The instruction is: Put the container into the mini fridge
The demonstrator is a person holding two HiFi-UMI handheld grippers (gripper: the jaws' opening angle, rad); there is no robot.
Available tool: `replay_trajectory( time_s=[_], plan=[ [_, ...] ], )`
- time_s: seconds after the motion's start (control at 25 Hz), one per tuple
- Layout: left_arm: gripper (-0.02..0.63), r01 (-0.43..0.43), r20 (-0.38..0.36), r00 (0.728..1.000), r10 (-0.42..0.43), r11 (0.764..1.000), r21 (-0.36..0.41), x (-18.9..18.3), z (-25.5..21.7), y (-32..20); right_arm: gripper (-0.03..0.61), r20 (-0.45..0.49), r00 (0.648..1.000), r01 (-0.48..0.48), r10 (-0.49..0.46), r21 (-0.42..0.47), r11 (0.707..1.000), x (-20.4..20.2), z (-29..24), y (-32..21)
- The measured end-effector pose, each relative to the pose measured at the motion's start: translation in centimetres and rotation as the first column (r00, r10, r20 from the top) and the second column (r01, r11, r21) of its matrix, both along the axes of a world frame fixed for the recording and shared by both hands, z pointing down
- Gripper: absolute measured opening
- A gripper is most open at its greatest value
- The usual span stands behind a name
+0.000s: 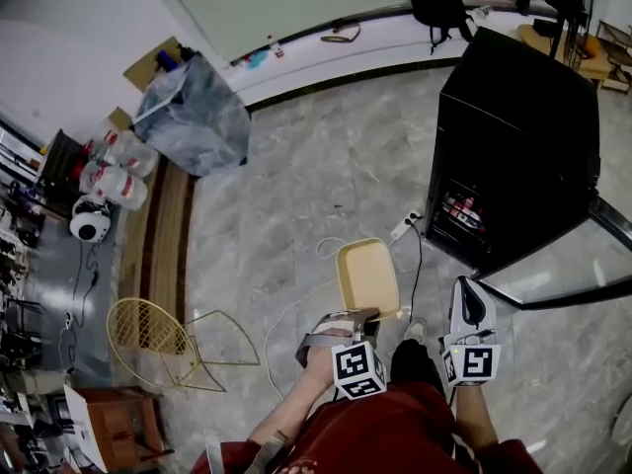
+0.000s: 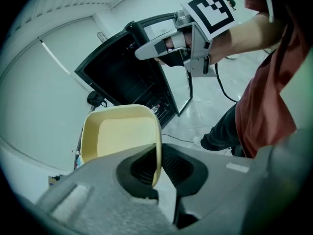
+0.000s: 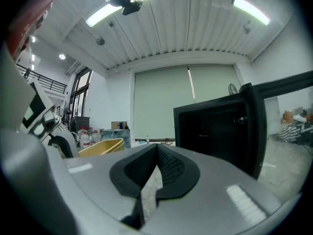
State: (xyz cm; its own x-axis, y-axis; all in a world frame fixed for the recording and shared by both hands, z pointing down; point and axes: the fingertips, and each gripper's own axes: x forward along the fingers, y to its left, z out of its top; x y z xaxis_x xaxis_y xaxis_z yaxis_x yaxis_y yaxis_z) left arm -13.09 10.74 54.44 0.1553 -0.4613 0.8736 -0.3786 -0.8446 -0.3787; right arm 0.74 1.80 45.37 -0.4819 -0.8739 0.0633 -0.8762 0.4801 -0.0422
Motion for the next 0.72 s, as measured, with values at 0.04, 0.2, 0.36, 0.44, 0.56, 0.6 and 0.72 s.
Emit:
replay_trajectory(
  time_s=[0.04,0.2,0.36,0.44,0.56,0.6,0.72],
  plan=[
    [0.025,-0.020,-0.002,1.000,0.020,1.000,0.003,0.5,-0.2,-0.9,0.000,0.002,1.000,-0.015,0.015,-0.005,1.000,0.6,0.1,-0.4],
    [0.023,-0.076,-0.019,0.997,0.076,0.997,-0.001,3.1,-0.6,-4.3,0.000,-0.012,0.998,-0.069,0.069,-0.018,0.997,3.2,0.2,-2.4],
    [0.023,-0.154,-0.012,0.988,0.153,0.988,-0.019,6.3,0.2,-7.5,0.000,-0.023,0.993,-0.119,0.119,-0.030,0.992,6.3,0.7,-4.3],
    [0.023,-0.181,-0.011,0.984,0.180,0.983,-0.017,8.0,0.3,-9.1,0.000,-0.029,0.990,-0.135,0.134,-0.026,0.990,7.8,0.8,-5.4],
    [0.023,-0.214,-0.011,0.977,0.214,0.977,-0.014,10.0,0.5,-11.1,0.000,-0.023,0.985,-0.170,0.169,-0.024,0.985,9.9,0.7,-6.8],
    [0.023,-0.227,-0.009,0.974,0.227,0.974,-0.015,10.5,0.6,-11.6,0.000,-0.026,0.984,-0.178,0.177,-0.023,0.984,10.3,0.7,-7.1],
    [0.023,-0.279,0.003,0.960,0.279,0.960,-0.021,11.7,1.1,-12.7,0.000,-0.040,0.981,-0.192,0.191,-0.029,0.981,11.1,0.9,-7.7]
  ],
)
